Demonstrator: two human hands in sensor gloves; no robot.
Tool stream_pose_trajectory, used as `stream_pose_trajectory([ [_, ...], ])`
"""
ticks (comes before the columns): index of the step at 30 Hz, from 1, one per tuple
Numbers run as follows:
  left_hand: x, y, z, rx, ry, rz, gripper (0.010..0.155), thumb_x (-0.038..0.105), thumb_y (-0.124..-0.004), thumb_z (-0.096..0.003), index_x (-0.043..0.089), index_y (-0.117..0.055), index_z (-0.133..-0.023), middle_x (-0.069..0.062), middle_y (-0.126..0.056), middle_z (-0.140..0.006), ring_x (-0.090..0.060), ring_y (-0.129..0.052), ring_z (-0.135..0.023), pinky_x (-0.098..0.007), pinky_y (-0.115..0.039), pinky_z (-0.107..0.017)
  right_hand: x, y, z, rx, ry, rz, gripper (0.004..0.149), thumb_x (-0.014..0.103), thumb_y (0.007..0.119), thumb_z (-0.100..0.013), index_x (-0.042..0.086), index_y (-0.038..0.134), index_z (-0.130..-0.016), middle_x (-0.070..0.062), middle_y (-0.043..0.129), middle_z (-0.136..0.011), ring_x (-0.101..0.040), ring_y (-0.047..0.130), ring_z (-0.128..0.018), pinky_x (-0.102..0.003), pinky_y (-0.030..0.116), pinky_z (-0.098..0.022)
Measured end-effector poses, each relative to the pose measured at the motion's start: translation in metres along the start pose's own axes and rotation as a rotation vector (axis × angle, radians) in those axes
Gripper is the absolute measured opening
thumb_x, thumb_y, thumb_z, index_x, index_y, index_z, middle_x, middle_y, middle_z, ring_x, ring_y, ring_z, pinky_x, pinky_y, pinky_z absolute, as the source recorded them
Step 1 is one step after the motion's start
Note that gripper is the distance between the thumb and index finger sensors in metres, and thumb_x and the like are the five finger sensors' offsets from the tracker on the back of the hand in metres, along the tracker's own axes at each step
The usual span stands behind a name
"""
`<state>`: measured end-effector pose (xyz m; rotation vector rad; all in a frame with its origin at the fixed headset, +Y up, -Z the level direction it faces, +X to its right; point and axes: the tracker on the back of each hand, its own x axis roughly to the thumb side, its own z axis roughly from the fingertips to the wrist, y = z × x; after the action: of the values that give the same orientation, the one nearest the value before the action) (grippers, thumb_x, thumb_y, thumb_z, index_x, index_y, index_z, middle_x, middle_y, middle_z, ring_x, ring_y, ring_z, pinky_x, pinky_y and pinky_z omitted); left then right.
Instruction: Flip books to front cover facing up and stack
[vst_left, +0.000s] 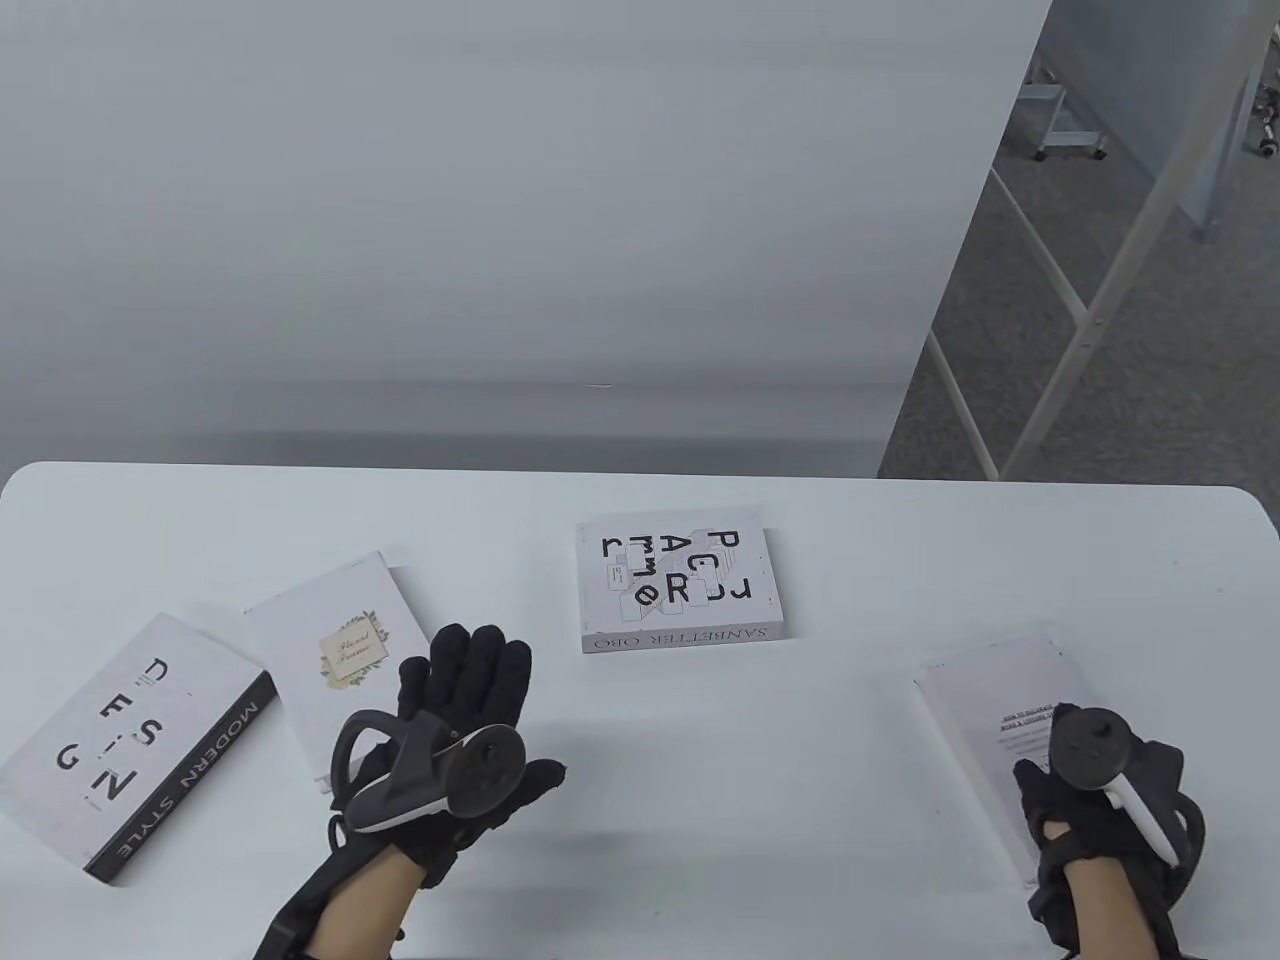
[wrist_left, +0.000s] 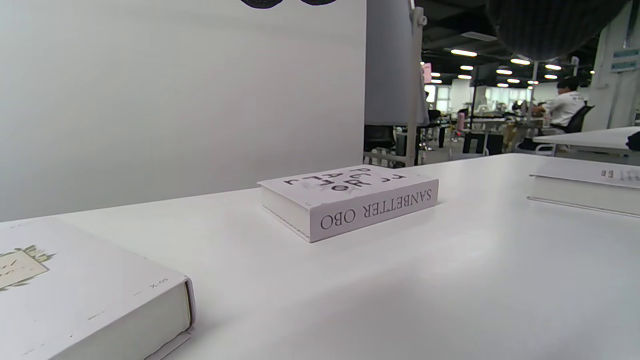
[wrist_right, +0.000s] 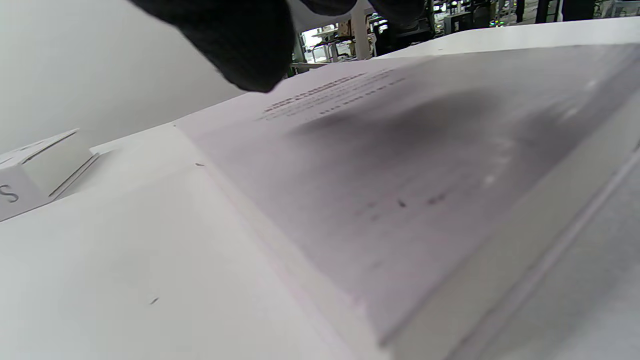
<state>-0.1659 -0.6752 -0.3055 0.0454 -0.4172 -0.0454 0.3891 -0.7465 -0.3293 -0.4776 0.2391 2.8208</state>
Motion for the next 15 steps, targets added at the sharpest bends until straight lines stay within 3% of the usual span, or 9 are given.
stream_pose_trajectory([
  [4,0.001,0.001,0.000,0.004,-0.005,0.009,0.102,0.074,-0.060,-0.0451,0.005,-0.028,-0.112,-0.028,-0.025,-0.113,-0.062,-0.027,-0.100,-0.074,-0.038,-0.067,-0.009,0.012,-0.007,0.074,0.002,0.004,0.064,0.021,0.071,-0.055,0.011,0.038,-0.109,-0.033,0.033,-0.111,-0.060,0.032,-0.098,-0.079,0.037,-0.061],
  [8,0.000,0.000,0.001,-0.005,0.002,0.008,0.102,0.074,-0.060,-0.0451,0.005,-0.028,-0.112,-0.028,-0.025,-0.113,-0.063,-0.028,-0.100,-0.074,-0.039,-0.067,-0.012,0.012,-0.009,0.070,0.011,-0.019,0.057,0.016,0.069,-0.054,0.013,0.047,-0.107,-0.030,0.034,-0.110,-0.057,0.034,-0.098,-0.077,0.037,-0.062],
  [15,-0.004,-0.004,-0.001,-0.024,0.018,0.014,0.101,0.074,-0.060,-0.0451,0.005,-0.030,-0.112,-0.028,-0.027,-0.114,-0.062,-0.030,-0.100,-0.073,-0.040,-0.067,0.002,0.009,-0.004,0.071,0.002,0.119,0.055,0.019,0.075,-0.053,0.014,0.057,-0.105,-0.030,0.047,-0.107,-0.055,0.051,-0.094,-0.070,0.051,-0.063],
])
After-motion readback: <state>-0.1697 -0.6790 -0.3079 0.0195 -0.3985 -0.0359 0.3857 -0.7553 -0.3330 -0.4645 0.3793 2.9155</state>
